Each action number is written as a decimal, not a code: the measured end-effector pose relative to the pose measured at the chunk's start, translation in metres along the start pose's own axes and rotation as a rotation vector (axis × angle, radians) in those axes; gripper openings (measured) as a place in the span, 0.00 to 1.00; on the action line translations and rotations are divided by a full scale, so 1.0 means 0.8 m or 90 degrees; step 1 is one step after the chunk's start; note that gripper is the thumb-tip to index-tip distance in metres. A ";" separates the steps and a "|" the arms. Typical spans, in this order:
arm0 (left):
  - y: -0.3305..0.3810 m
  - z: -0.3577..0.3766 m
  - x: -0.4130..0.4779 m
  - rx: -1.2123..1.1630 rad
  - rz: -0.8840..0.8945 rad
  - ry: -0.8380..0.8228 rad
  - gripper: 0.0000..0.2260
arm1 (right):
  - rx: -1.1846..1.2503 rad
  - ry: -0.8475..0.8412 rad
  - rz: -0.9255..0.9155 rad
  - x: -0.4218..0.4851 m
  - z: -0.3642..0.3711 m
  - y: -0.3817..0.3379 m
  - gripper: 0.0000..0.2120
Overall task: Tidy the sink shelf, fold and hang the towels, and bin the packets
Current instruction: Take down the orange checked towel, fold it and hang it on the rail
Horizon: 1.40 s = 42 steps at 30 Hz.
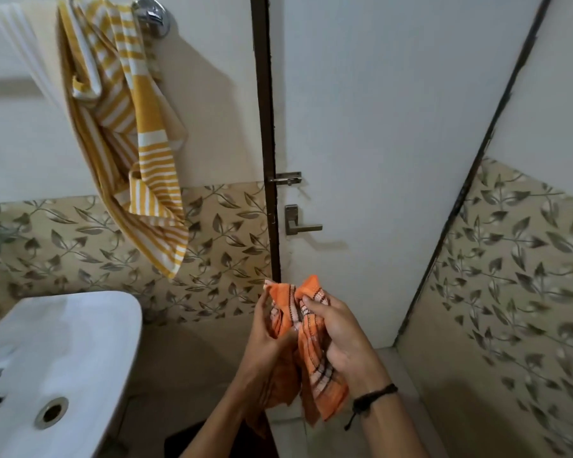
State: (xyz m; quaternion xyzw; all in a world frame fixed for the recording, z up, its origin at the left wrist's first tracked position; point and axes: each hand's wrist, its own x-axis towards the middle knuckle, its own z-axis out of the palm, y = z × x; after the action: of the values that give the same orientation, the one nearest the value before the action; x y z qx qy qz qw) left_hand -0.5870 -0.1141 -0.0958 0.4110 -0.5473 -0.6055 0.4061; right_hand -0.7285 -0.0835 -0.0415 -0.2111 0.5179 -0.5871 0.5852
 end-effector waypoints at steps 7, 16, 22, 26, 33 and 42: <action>0.004 -0.004 0.000 -0.232 -0.081 0.013 0.36 | 0.155 0.051 0.013 -0.014 -0.009 -0.007 0.11; 0.010 -0.002 -0.008 -0.132 -0.066 -0.030 0.27 | 0.300 0.105 -0.014 -0.022 -0.005 0.008 0.16; 0.020 0.006 -0.025 -0.155 -0.051 -0.151 0.23 | 0.398 0.246 -0.128 -0.013 0.001 0.023 0.13; 0.018 0.006 -0.028 -0.054 0.034 -0.105 0.27 | 0.449 0.341 -0.160 -0.012 0.009 0.029 0.20; 0.021 0.007 -0.035 0.084 0.098 0.021 0.24 | 0.464 0.427 -0.137 -0.017 0.022 0.034 0.18; 0.012 -0.002 -0.034 0.001 -0.054 0.190 0.10 | 0.516 0.492 -0.121 -0.011 0.038 0.047 0.19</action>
State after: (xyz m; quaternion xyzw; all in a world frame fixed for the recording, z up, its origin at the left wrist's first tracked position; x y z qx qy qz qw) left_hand -0.5761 -0.0897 -0.0850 0.5194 -0.4636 -0.5538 0.4567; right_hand -0.6828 -0.0779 -0.0589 0.2151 0.4064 -0.8237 0.3318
